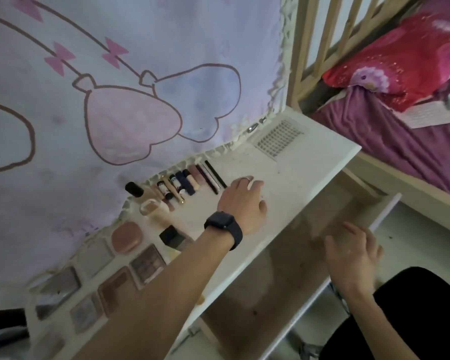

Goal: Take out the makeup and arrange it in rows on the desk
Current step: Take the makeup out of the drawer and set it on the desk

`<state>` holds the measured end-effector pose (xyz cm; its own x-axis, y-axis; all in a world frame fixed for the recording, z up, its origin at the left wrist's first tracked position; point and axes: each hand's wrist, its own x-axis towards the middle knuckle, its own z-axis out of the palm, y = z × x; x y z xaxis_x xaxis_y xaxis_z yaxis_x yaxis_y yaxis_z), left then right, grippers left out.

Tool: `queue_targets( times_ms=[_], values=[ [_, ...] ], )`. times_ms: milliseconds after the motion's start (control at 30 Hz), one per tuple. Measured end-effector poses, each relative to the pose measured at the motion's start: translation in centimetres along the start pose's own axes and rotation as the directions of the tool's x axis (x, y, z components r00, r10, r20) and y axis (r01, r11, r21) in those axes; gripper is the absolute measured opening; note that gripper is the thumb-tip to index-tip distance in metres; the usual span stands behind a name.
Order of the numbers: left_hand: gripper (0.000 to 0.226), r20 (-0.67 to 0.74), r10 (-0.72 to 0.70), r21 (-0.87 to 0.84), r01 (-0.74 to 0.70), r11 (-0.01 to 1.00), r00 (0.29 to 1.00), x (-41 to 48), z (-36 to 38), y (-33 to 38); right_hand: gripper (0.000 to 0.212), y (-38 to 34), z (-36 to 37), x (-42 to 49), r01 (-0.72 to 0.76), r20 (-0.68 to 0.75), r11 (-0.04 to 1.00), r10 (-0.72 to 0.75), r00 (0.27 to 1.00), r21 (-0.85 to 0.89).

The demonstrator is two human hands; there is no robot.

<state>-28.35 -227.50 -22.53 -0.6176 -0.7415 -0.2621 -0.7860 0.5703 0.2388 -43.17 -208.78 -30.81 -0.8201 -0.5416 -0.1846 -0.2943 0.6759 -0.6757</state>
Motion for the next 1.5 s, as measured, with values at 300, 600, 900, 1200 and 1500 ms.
queue_targets(
  times_ms=[300,600,900,1200,1500],
  values=[
    [0.082,0.156,-0.038,0.149,0.014,0.989,0.987,-3.0,12.3,3.0,0.107,6.8,2.6,-2.6,-0.698,0.648,0.686,0.441,0.622,0.203],
    [0.113,0.161,-0.001,0.21,-0.033,0.977,0.987,-2.7,12.3,2.1,0.106,7.3,2.6,-2.9,-0.638,0.559,0.72,0.421,0.715,0.273],
    [0.095,0.214,0.02,0.085,-0.039,0.996,0.977,-2.2,11.6,1.5,0.1,7.6,2.2,-3.0,-0.666,0.544,0.69,0.457,0.704,0.284],
    [0.06,0.223,0.07,0.043,-0.081,0.996,0.972,-1.5,11.4,0.3,0.118,6.2,4.8,-3.5,-0.734,0.647,0.486,0.372,0.666,0.475],
    [0.065,0.283,0.058,0.025,-0.068,0.997,0.957,-1.5,10.9,0.6,0.045,3.2,6.6,-0.3,-0.815,0.827,0.231,0.068,0.558,0.531]
  ],
)
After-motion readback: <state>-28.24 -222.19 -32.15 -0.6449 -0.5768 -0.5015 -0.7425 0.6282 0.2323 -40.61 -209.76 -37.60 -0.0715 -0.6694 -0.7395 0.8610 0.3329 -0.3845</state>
